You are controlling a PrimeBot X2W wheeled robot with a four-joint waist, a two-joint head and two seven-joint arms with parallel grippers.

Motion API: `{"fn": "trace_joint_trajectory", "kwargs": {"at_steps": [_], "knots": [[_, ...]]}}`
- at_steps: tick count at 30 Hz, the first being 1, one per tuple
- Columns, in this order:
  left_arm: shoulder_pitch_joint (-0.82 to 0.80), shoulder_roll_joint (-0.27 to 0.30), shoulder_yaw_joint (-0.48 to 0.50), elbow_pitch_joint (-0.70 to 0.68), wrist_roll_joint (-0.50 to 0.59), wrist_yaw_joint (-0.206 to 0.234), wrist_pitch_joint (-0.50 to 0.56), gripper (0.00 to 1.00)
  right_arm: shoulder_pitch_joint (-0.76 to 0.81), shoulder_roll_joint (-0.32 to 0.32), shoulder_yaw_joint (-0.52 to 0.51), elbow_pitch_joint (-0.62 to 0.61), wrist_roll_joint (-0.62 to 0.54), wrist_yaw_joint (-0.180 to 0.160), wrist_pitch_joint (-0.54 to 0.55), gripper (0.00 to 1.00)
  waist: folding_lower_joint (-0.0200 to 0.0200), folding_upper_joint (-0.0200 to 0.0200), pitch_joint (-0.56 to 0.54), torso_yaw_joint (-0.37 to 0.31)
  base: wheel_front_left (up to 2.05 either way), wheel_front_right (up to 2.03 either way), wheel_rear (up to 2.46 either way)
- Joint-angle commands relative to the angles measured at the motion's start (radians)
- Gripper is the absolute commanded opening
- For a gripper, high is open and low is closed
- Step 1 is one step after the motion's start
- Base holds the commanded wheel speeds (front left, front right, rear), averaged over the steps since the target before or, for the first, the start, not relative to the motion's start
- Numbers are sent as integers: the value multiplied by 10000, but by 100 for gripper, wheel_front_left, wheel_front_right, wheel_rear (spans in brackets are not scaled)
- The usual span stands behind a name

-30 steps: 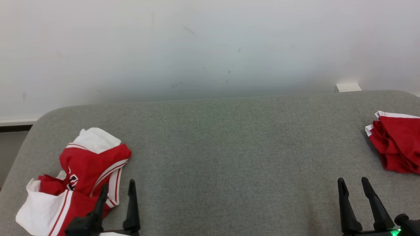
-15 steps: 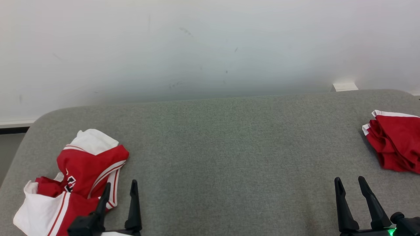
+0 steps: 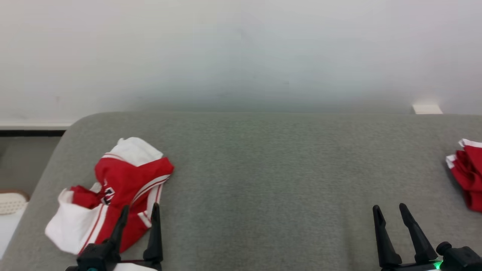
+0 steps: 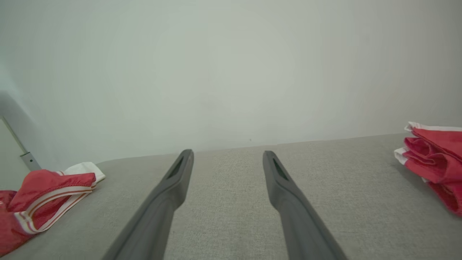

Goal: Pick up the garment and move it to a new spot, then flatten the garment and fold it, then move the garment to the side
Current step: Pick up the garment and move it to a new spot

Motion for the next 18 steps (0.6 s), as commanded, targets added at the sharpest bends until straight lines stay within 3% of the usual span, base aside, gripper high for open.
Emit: {"fn": "trace_joint_trajectory", "kwargs": {"at_steps": [1,9,18], "knots": [[-71,37,70,14,43,10,1,100,-99,-91,43,65,50,-19,6,100,0,-1,12,487,0,0,0],[-130,56,426,133,139,-11,1,100,-249,-151,575,314,116,-19,6,100,0,-1,24,2191,0,0,0],[-151,50,577,357,0,-8,1,100,-464,-183,913,360,137,-19,4,100,0,-1,109,3449,0,0,0]]}}
